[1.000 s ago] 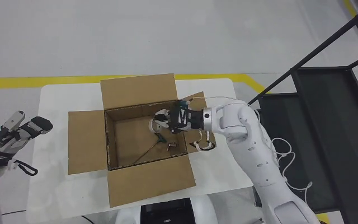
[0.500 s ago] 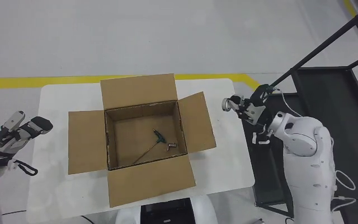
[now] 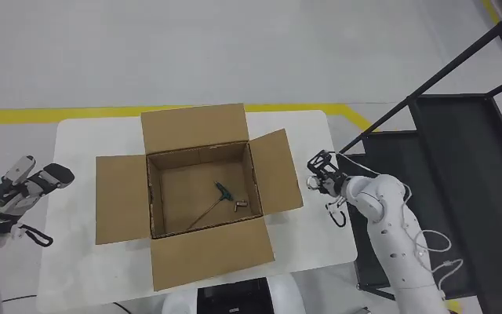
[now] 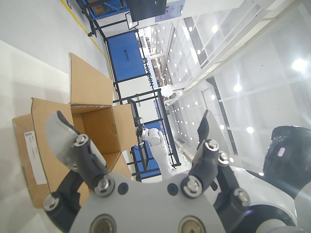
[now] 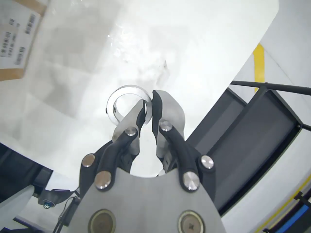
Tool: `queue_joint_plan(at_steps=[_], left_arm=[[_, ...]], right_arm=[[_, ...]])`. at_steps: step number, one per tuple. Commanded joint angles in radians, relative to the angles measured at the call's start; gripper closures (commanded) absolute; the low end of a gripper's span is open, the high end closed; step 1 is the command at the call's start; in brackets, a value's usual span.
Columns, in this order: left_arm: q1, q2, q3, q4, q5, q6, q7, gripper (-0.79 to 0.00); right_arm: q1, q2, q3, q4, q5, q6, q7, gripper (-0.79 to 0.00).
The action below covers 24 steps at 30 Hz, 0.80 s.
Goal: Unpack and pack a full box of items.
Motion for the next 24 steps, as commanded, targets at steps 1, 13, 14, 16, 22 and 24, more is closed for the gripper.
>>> queue_joint_plan(at_steps=[1,13,14,16,22,24], left_arm=[[0.000,0.000,0.000,0.000,0.000,0.000,0.000,-0.785],[0.000,0.000,0.000,0.000,0.000,0.000,0.000,-0.785],[0.000,0.000,0.000,0.000,0.000,0.000,0.000,-0.785],[0.000,0.000,0.000,0.000,0.000,0.000,0.000,-0.785],[0.000,0.000,0.000,0.000,0.000,0.000,0.000,-0.785],[0.000,0.000,0.000,0.000,0.000,0.000,0.000,-0.785]], right_arm=[[0.034,-0.001,-0.050,0.053,-0.079,0.023,0.001,0.000],[0.099,-0.010,-0.158,0.199,-0.193,0.111,-0.094,-0.265],[0.100,-0.009,-0.158,0.202,-0.198,0.114,-0.094,-0.523],[0.098,-0.008,-0.157,0.205,-0.188,0.115,-0.103,-0.785],[0.073,-0.001,-0.131,0.159,-0.158,0.086,-0.081,-0.785],[0.055,0.003,-0.116,0.122,-0.140,0.072,-0.065,-0.785]])
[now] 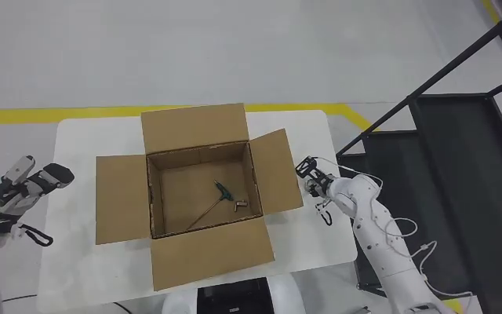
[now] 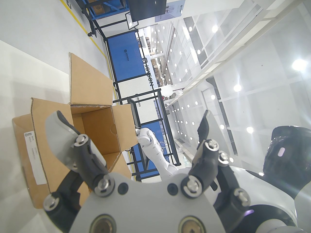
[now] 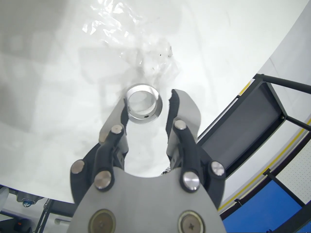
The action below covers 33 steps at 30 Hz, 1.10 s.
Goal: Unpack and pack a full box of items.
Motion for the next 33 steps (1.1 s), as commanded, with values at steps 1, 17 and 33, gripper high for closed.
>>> queue_joint_plan(at_steps=[1,17,33], left_arm=[[0.000,0.000,0.000,0.000,0.000,0.000,0.000,-0.785],[0.000,0.000,0.000,0.000,0.000,0.000,0.000,-0.785],[0.000,0.000,0.000,0.000,0.000,0.000,0.000,-0.785]], right_arm=[[-0.019,0.004,0.017,-0.042,0.014,-0.011,0.020,-0.785],[-0.188,0.032,0.257,-0.465,0.239,0.012,-0.045,-0.785],[-0.016,0.033,0.017,-0.542,0.389,-0.205,-0.144,-0.785]])
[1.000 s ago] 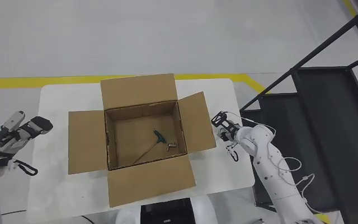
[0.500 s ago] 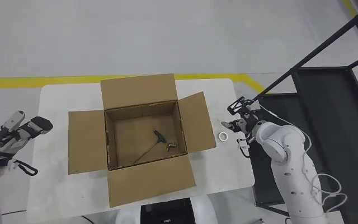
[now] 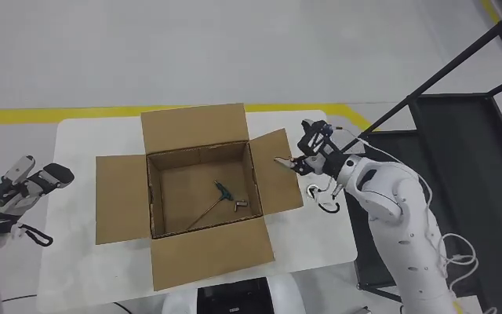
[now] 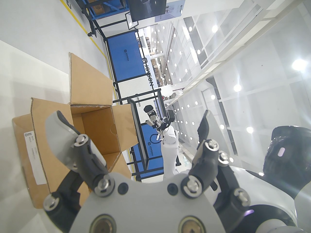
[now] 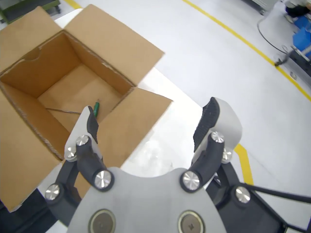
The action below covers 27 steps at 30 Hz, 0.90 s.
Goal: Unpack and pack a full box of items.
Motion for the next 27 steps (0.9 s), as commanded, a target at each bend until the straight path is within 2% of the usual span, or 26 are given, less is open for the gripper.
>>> queue_joint_plan(at_steps=[1,7,14,18,27], left_arm=[[0.000,0.000,0.000,0.000,0.000,0.000,0.000,-0.785],[0.000,0.000,0.000,0.000,0.000,0.000,0.000,-0.785],[0.000,0.000,0.000,0.000,0.000,0.000,0.000,-0.785],[0.000,0.000,0.000,0.000,0.000,0.000,0.000,-0.785],[0.000,0.000,0.000,0.000,0.000,0.000,0.000,-0.785]], right_arm=[[0.057,-0.003,-0.093,0.022,-0.012,-0.037,0.036,-0.785],[0.215,-0.024,-0.348,0.109,-0.018,-0.071,0.174,-0.785],[0.366,-0.056,-0.562,0.271,0.007,-0.052,0.338,-0.785],[0.439,-0.076,-0.624,0.359,0.029,-0.020,0.339,-0.785],[0.439,-0.076,-0.624,0.359,0.029,-0.020,0.339,-0.785]])
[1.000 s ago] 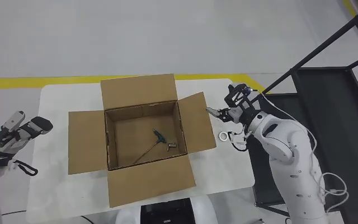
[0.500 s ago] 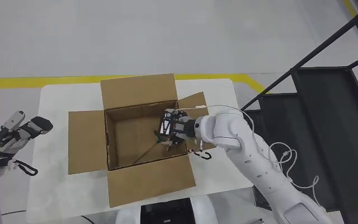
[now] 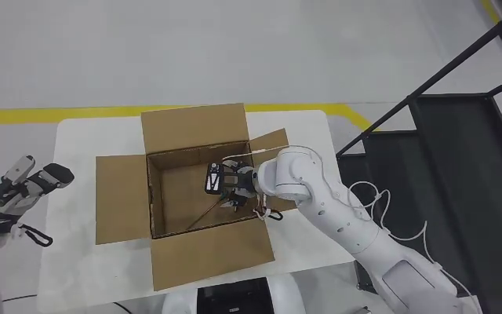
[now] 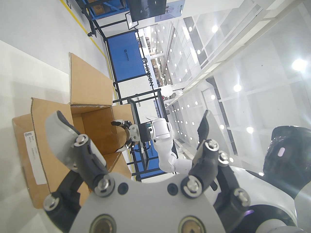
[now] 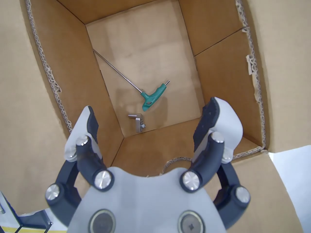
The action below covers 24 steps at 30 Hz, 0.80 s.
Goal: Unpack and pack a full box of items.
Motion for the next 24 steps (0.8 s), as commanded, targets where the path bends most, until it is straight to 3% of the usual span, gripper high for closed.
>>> queue_joint_plan(at_steps=[1,11,24], left_arm=[[0.000,0.000,0.000,0.000,0.000,0.000,0.000,-0.785],[0.000,0.000,0.000,0.000,0.000,0.000,0.000,-0.785],[0.000,0.000,0.000,0.000,0.000,0.000,0.000,-0.785]], right_arm=[[0.000,0.000,0.000,0.000,0.000,0.000,0.000,-0.785],[0.012,-0.006,-0.022,0.016,-0.020,0.026,-0.007,-0.785],[0.250,-0.146,-0.303,0.329,0.060,0.274,0.062,-0.785]])
